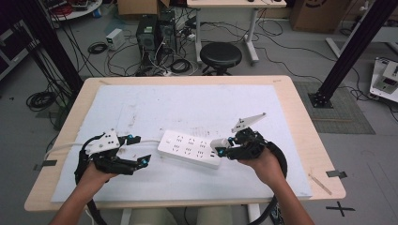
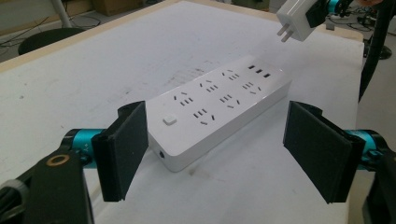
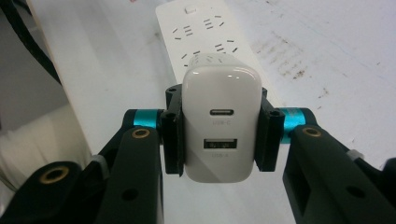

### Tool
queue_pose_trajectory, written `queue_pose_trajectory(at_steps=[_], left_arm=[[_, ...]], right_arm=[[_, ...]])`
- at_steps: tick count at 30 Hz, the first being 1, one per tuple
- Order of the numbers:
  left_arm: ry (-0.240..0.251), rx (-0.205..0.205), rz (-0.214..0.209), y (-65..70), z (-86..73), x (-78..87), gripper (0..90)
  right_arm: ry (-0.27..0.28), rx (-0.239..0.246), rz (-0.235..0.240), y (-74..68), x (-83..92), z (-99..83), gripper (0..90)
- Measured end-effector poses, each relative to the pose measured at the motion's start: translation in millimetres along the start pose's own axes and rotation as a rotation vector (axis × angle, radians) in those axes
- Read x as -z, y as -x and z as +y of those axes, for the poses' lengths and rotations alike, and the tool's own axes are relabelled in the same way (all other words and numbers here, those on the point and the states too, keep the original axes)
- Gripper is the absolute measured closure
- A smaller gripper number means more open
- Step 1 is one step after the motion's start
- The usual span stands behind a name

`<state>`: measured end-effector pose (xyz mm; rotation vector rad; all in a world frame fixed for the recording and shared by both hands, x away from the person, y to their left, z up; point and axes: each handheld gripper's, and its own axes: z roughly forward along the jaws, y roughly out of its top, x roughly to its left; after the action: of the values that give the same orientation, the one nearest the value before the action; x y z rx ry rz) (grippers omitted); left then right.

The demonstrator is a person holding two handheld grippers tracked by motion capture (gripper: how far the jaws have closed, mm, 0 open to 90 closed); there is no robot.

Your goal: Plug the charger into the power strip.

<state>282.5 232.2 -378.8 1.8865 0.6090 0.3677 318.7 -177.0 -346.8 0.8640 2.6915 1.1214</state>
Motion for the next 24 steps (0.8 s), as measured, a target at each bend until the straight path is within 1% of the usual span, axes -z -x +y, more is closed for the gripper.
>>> queue_pose_trajectory(at_steps=[3,4,5,8,11,12,15,16,18,23,24], left_arm=[[0.007,0.009,0.002,-1.1,-1.7,-0.6,22.4],[0.007,0.009,0.002,-1.1,-1.7,-0.6,22.4],[0.007,0.008,0.0,-1.8,-2.9,-1.1,22.4],[0.011,0.009,0.0,-2.3,-3.9,-1.4,22.4],[0.014,0.014,0.001,-4.6,-5.6,-0.8,22.4],[0.014,0.014,0.001,-4.6,-5.6,-0.8,22.4],[0.018,0.021,0.001,-5.4,-7.1,0.0,22.4],[0.021,0.025,0.004,-5.4,-7.7,0.2,22.4],[0.024,0.026,0.006,-6.3,-8.7,1.2,22.4],[0.029,0.027,0.014,-8.8,-11.0,4.2,22.3],[0.029,0.027,0.014,-8.8,-11.0,4.2,22.4]], right_arm=[[-0.029,0.028,-0.011,-0.6,-2.8,4.8,63.1],[-0.029,0.028,-0.011,-0.6,-2.8,4.8,63.1],[-0.048,0.042,-0.017,-0.7,-4.7,8.4,63.1],[-0.053,0.057,-0.021,-0.2,-5.9,11.2,63.1],[-0.069,0.083,-0.034,1.6,-8.0,18.1,63.1],[-0.069,0.083,-0.034,1.6,-8.0,18.1,63.1],[-0.108,0.118,-0.052,1.4,-12.4,25.7,63.2],[-0.108,0.118,-0.052,1.4,-12.4,25.7,63.2],[-0.141,0.158,-0.068,0.7,-16.1,32.5,63.1],[-0.192,0.191,-0.063,2.8,-24.6,45.2,63.1],[-0.192,0.191,-0.063,2.8,-24.6,45.2,63.1]])
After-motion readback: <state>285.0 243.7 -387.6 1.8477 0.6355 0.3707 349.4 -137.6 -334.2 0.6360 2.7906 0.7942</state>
